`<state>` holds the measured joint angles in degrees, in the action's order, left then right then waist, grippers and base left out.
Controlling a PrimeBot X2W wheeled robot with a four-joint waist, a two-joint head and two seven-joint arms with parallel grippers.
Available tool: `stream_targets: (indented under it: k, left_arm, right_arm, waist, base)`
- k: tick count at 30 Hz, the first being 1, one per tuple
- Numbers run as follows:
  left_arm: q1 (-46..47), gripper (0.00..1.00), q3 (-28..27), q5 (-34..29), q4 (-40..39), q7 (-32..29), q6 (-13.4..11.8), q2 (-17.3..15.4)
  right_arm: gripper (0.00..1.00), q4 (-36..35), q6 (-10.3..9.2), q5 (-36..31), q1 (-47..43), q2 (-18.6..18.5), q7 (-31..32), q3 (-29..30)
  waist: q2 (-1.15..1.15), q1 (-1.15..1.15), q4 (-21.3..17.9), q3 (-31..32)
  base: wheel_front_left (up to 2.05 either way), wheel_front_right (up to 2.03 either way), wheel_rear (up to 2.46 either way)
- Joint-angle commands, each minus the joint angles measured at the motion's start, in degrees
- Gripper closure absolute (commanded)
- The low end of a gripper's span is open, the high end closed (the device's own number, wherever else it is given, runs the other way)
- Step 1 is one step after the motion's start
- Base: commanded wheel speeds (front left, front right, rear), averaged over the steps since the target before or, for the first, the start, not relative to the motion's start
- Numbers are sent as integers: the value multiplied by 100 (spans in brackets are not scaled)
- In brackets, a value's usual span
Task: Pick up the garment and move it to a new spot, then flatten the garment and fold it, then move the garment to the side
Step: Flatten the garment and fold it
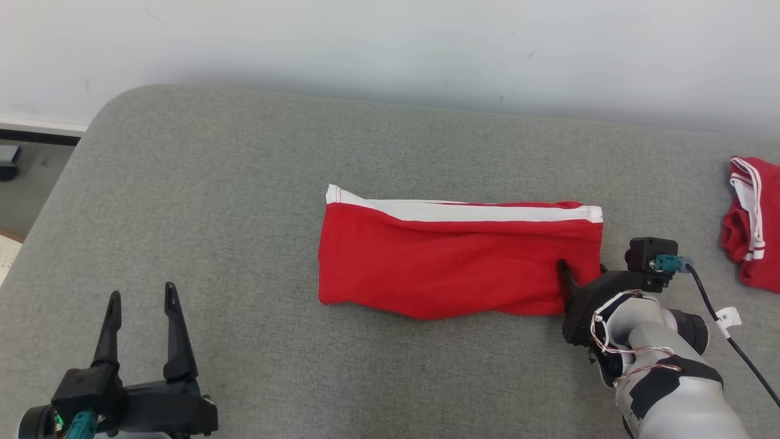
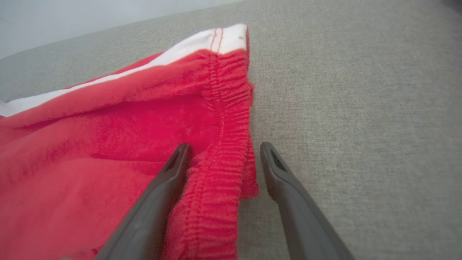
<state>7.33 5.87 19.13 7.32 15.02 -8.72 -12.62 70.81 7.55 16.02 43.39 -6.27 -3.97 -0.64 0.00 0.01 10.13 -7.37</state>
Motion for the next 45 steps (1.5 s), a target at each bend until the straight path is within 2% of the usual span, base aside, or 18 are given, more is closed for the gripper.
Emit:
stream_targets:
  k: [1,7,8,9,10,18,22,31,37,45]
  left_arm:
    - [55,0,3,-87,23,10,6,27]
    - [107,0,23,-120,110,10,98,133]
    - [102,0,15,-125,119,10,112,142]
    - [109,0,-15,-119,152,10,149,136]
    - [118,0,-33,-117,186,10,166,139]
    - [-31,0,-106,-197,383,10,268,237]
    - [-162,0,-83,-238,379,10,251,240]
    - [-296,0,-60,-180,363,10,254,236]
    - [-308,0,-21,-146,406,10,251,271]
    - [-238,0,88,-94,446,-16,276,343]
  right_arm:
    - [0,23,-15,-28,59,21,7,14]
    - [0,175,-15,154,92,154,-45,59]
    - [51,181,-15,180,81,154,-72,62]
    - [82,185,-15,203,68,157,-107,61]
    - [100,190,-15,222,47,160,-143,57]
    - [100,150,-16,386,-196,68,-517,-133]
    - [100,-14,-15,506,-492,-173,-654,-437]
    - [100,-343,-15,771,-523,-586,-417,-898]
    - [100,-912,-15,1163,-368,-413,-117,-1311]
    - [100,-1693,-15,1690,-357,-75,391,-1964]
  waist:
    - [0,-1,23,-17]
    - [0,-1,125,-44]
    - [0,-1,142,-36]
    - [0,-1,152,-31]
    - [0,-1,155,-23]
    - [0,-1,64,200]
    - [0,-1,-42,413]
    - [0,-1,-233,506]
    - [0,-1,-259,529]
    - [0,-1,-38,492]
  base:
    - [0,0,0]
    - [0,0,0]
    - [0,0,0]
    - [0,0,0]
    - [0,0,0]
    - [0,0,0]
    - [0,0,0]
    - [0,0,0]
    - [0,0,0]
    - [0,0,0]
